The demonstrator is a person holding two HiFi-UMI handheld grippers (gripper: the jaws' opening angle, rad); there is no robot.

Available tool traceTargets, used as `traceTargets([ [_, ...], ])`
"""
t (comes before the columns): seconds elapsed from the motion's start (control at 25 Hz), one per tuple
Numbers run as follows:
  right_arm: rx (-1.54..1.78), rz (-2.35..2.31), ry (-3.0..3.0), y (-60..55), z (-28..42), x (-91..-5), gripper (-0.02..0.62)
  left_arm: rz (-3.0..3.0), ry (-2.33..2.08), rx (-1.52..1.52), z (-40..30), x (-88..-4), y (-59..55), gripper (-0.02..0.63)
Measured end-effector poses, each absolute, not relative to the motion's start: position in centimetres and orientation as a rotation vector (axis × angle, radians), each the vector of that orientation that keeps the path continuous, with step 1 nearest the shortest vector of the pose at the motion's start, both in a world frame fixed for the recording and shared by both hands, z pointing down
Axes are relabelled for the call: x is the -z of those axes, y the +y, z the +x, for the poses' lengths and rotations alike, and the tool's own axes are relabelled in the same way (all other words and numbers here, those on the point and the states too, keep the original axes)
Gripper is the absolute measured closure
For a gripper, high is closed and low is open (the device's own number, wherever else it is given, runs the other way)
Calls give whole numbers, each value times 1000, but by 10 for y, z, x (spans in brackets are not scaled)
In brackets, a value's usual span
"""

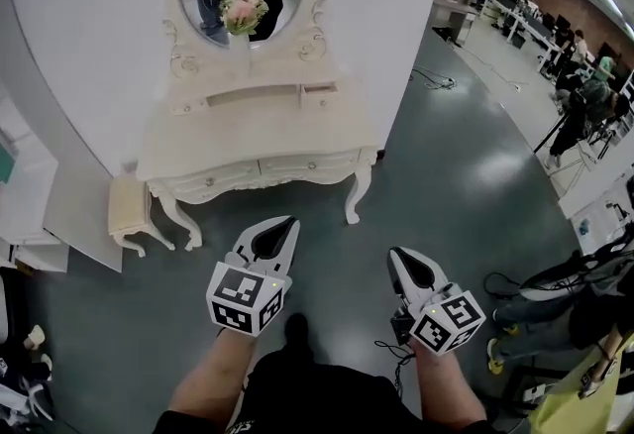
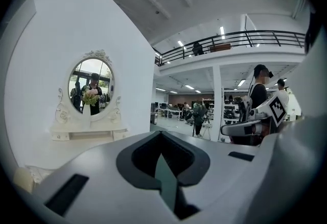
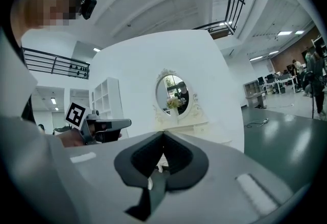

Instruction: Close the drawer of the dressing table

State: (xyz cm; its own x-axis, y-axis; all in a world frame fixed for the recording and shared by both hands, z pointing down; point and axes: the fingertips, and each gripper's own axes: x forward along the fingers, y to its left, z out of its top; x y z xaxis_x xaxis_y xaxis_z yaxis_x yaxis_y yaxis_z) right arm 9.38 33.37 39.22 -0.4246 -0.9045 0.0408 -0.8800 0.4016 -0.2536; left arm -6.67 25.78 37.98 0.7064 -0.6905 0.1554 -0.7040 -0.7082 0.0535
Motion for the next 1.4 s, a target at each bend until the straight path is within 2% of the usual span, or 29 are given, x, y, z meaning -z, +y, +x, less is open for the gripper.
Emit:
traceTargets([
  [0.76, 420, -1608, 2573, 148, 43, -391, 586, 2745, -1122, -194, -108, -390, 83, 598],
  [1.4, 452, -1486, 2595, 28, 79, -401, 584, 2685, -1192, -238, -77, -402, -19, 600],
])
